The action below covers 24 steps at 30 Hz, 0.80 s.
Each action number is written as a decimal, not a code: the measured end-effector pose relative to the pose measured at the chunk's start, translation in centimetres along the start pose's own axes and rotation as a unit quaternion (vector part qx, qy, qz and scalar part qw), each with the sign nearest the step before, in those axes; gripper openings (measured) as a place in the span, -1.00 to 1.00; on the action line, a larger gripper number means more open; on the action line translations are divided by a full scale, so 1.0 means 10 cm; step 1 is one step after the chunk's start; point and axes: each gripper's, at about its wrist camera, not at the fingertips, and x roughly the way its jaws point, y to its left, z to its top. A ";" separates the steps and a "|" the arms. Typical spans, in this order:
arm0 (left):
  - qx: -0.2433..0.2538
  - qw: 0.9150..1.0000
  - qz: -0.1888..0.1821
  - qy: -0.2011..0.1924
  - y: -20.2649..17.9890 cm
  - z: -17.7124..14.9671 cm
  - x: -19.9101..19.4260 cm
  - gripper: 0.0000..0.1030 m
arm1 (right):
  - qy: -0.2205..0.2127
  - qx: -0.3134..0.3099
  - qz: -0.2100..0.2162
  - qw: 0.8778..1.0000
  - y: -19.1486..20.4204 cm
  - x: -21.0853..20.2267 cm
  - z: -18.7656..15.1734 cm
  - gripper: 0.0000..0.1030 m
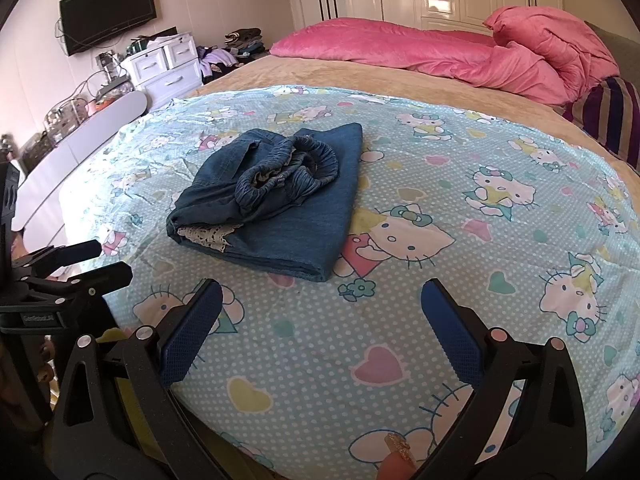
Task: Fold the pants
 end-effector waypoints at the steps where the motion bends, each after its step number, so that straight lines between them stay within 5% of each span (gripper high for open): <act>1: 0.000 1.000 0.000 0.000 0.00 0.00 0.00 0.91 | 0.000 0.000 -0.001 1.000 0.01 0.00 0.00 0.83; 16: 0.004 1.000 0.030 0.005 0.03 0.02 0.01 0.91 | 0.001 0.003 -0.013 1.000 -0.01 -0.01 0.01 0.83; 24: -0.021 1.000 -0.004 -0.011 0.18 0.05 -0.02 0.91 | 0.004 0.011 -0.023 1.000 -0.09 0.03 0.01 0.83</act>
